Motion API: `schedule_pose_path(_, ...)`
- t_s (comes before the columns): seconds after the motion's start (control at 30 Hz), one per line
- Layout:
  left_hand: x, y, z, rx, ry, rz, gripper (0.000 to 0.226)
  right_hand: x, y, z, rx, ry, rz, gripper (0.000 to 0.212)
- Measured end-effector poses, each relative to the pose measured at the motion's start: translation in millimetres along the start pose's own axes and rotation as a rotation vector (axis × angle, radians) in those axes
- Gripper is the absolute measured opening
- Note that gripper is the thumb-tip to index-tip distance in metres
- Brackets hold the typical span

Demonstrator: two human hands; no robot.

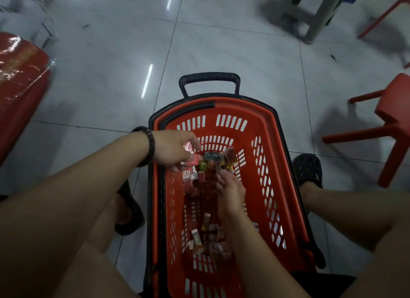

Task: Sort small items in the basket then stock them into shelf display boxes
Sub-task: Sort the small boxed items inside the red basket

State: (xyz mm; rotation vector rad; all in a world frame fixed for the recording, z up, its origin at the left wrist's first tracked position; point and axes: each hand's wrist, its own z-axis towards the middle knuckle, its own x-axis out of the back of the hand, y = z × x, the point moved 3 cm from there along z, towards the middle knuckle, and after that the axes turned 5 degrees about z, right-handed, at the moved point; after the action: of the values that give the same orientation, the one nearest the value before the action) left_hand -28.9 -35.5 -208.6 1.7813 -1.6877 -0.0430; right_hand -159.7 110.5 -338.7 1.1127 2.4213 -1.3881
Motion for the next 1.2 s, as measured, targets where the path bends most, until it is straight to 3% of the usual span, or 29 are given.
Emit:
schedule_pose_path(0.03, -0.5, -0.1, -1.4, 0.000, 0.002, -0.021, 0.041, -28.4, -21.8, -26.3, 0.049, 0.000, -0.053, 0.020)
schedule_pose_path(0.07, -0.6, 0.0, -3.2, -0.002, 0.008, -0.044, 0.043, -37.8, -34.0, -23.0, 0.085, -0.159, -0.040, 0.011)
schedule_pose_path(0.1, -0.6, -0.1, -5.4, -0.005, 0.013, -0.072, 0.044, -22.1, -26.3, -3.3, 0.046, -0.110, -0.014, 0.015)
schedule_pose_path(0.13, -0.8, -0.4, -8.1, -0.009, 0.018, -0.099, 0.045, -23.7, -28.2, -2.5, -0.002, -0.179, -0.076, 0.024)
schedule_pose_path(0.17, -1.0, -0.6, -10.6, -0.016, 0.020, -0.124, 0.046, -27.8, -39.0, -5.3, 0.013, -0.126, -0.184, 0.031)
schedule_pose_path(0.3, -7.6, 1.8, -18.1, -0.061, 0.006, -0.231, 0.054, -40.3, -58.2, -10.6, 0.107, -0.249, -0.347, 0.030)
schedule_pose_path(0.5, -19.2, 4.9, -17.7, -0.077, 0.049, -0.436, 0.046, -39.8, -72.8, -24.5, 0.174, -0.105, -0.292, 0.026)
schedule_pose_path(0.6, -24.7, 3.6, -18.3, -0.055, 0.024, -0.543, 0.056, -38.1, -71.0, -29.9, 0.218, -0.099, -0.298, 0.014)
schedule_pose_path(0.73, -24.3, 4.2, -22.3, -0.093, -0.006, -0.629, 0.069, -41.2, -66.2, -35.5, 0.187, -0.081, -0.144, 0.017)
schedule_pose_path(0.87, -25.7, 5.6, -24.9, -0.109, -0.003, -0.725, 0.060, -42.1, -61.3, -34.3, 0.133, -0.105, -0.014, 0.019)
schedule_pose_path(1.0, -32.7, 8.2, -29.0, -0.103, -0.024, -0.711, 0.011, -49.2, -59.6, -36.6, 0.183, -0.080, -0.038, 0.018)
schedule_pose_path(1.07, -33.0, 4.3, -24.9, -0.091, 0.003, -0.697, 0.007, -52.6, -58.6, -36.5, 0.189, -0.042, -0.072, 0.019)
schedule_pose_path(1.2, -30.3, -1.5, -17.6, -0.121, 0.004, -0.644, 0.064, -58.2, -50.8, -35.0, 0.155, 0.025, -0.086, 0.029)
